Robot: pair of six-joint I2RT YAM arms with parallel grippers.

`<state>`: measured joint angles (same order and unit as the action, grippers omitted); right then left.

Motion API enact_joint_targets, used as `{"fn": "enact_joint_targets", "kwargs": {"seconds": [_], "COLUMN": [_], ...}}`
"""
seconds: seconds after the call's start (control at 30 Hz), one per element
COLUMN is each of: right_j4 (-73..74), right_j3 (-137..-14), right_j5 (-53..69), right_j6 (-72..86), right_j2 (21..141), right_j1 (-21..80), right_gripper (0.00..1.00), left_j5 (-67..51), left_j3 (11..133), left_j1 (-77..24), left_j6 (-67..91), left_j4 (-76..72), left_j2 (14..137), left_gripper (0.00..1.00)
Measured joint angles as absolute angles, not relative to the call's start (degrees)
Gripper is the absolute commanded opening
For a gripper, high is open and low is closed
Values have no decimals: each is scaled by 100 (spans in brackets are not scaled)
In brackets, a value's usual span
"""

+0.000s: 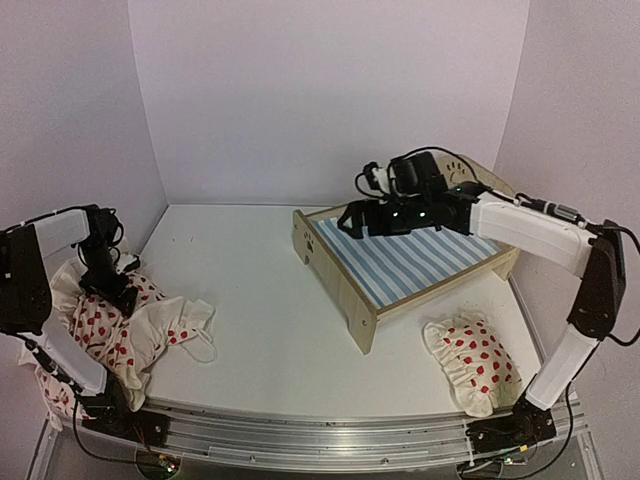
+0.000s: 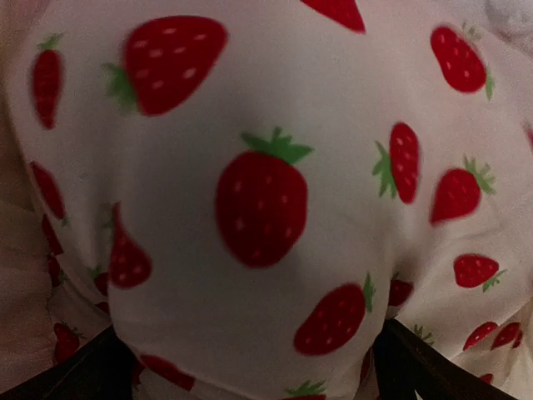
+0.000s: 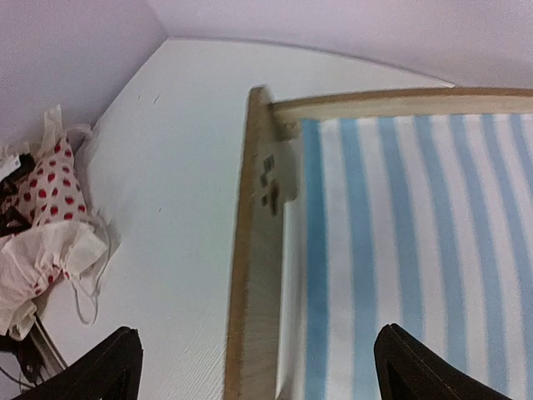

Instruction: Set up the pet bed

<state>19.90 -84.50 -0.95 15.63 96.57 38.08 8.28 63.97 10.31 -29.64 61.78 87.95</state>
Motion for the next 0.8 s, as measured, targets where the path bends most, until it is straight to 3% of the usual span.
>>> {"fn": "enact_joint_targets", "kwargs": {"seconds": [0.1, 0.2, 0.3, 0.33, 0.4, 0.57, 0.8], "right_j4": [2302, 2575, 2818, 2860, 2934, 3294, 3049], "right_j3": [-8811, -9042, -9139, -9139, -9160, -9909, -11732], "right_j5": [97, 338, 478, 494, 521, 568, 553], "right_j6": [1541, 1529, 1532, 1563, 1585, 1762, 2147], "right_j2": [10213, 10665, 10967, 11033, 11168, 11866, 13204], "right_j1": [4220, 4410, 4481, 4497, 4527, 4562, 5151], "right_gripper": [94, 87, 73, 67, 59, 54, 68], "left_j5": [1097, 1335, 1304, 1213, 993, 58, -1472], "left_j3": [5863, 5598, 5604, 5646, 5780, 6558, 8247], "left_j1": [984, 985, 985, 985, 985, 987, 985], "left_j6": [-3230, -3448, -3617, -3665, -3726, -3840, -4258], "left_j4": [5971, 5614, 5370, 5333, 5285, 5249, 5039], "left_j2": [8744, 8744, 8723, 8697, 8622, 8325, 8054], "left_gripper": [86, 59, 12, 2, 0, 0, 0]}}
